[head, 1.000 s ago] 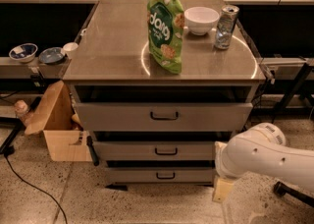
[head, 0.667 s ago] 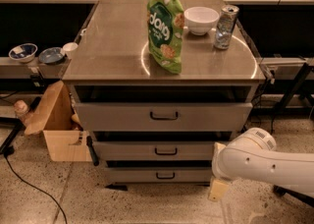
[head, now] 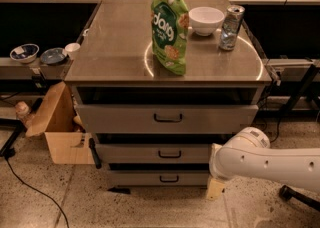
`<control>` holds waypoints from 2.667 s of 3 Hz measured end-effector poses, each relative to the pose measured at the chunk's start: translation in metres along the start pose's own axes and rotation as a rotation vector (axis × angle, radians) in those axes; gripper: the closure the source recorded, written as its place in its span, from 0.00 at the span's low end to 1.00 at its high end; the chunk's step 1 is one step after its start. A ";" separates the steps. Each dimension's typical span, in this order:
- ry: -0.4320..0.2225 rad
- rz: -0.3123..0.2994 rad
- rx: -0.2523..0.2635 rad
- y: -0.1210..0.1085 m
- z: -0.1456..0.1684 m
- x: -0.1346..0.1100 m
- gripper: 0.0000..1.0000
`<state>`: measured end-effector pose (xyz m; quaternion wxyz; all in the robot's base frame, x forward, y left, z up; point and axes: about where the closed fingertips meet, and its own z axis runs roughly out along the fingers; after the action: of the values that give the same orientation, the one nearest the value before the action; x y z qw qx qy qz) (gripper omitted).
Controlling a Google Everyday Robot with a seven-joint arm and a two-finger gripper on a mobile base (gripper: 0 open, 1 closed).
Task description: Open middle drawer
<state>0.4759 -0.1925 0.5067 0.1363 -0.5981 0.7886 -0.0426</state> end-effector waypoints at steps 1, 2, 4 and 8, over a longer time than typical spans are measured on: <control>-0.020 -0.012 0.006 -0.010 0.017 -0.019 0.00; -0.025 -0.012 -0.003 -0.033 0.071 -0.048 0.00; -0.006 -0.007 -0.032 -0.036 0.099 -0.049 0.00; 0.034 0.008 -0.093 -0.027 0.123 -0.046 0.14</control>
Offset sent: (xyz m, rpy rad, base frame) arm 0.0546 0.0461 -0.0397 0.0088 -0.0230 0.0598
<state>0.5452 -0.1442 0.4022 0.0950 -0.5999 0.7942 -0.0158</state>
